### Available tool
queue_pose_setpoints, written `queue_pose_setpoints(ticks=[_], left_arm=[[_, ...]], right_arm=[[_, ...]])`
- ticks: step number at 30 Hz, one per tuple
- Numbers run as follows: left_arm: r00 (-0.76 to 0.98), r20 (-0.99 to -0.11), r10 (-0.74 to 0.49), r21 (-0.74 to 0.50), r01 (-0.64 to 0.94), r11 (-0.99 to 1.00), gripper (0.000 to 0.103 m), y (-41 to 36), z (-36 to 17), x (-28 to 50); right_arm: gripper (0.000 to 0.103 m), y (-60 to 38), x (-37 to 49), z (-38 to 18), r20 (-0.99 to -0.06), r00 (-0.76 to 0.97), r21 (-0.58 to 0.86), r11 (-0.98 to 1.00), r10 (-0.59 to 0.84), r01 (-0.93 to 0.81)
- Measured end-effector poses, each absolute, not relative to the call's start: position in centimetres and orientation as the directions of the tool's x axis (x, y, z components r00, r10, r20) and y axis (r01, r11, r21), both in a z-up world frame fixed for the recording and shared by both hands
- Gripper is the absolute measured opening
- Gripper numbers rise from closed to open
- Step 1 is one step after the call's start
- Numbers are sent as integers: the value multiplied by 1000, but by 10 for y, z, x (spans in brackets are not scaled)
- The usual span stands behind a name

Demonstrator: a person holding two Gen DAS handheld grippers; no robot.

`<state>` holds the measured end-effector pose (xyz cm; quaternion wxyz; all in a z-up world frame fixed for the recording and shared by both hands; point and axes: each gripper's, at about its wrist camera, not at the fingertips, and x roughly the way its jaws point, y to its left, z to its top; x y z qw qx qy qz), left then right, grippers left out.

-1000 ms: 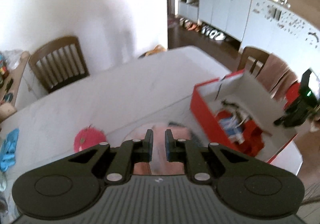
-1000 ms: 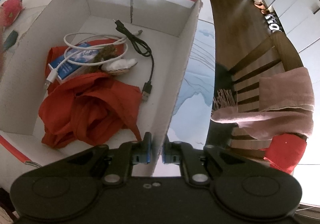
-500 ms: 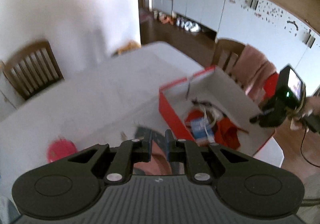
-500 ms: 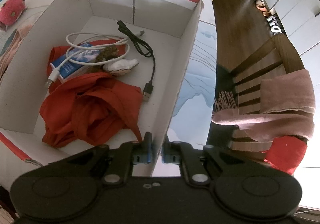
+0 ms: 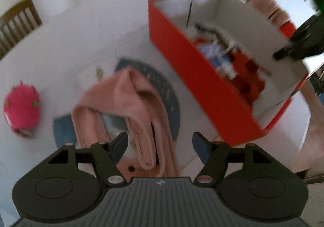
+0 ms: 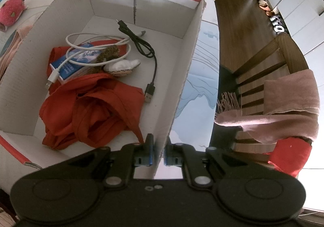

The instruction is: Organize objects

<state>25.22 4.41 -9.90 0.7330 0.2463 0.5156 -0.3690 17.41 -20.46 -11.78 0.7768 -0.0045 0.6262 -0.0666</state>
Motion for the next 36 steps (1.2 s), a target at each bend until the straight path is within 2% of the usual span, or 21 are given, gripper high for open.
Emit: queue_pose_setpoints(ticks=[5, 17, 19, 23, 28, 36], left_arm=[[153, -952, -266, -49, 778, 626, 69, 40, -129, 254], [191, -964, -186, 20, 747, 665, 68, 30, -152, 255], [191, -965, -179, 20, 735, 678, 48, 30, -155, 258], [194, -966, -174, 22, 725, 688, 40, 32, -156, 261], [201, -961, -188, 12, 713, 701, 20, 36, -148, 260], [219, -938, -270, -66, 650, 757, 14, 60, -108, 271]], right_arm=[[8, -205, 174, -118, -973, 205, -91, 991, -110, 100], [8, -205, 174, -118, -973, 205, -91, 991, -110, 100], [8, -205, 174, -118, -973, 205, -91, 991, -110, 100], [8, -205, 174, -118, -972, 206, -91, 991, -110, 100], [8, -205, 173, -118, -972, 206, -91, 991, -110, 99], [8, -206, 173, -118, -972, 207, -89, 991, -108, 98]])
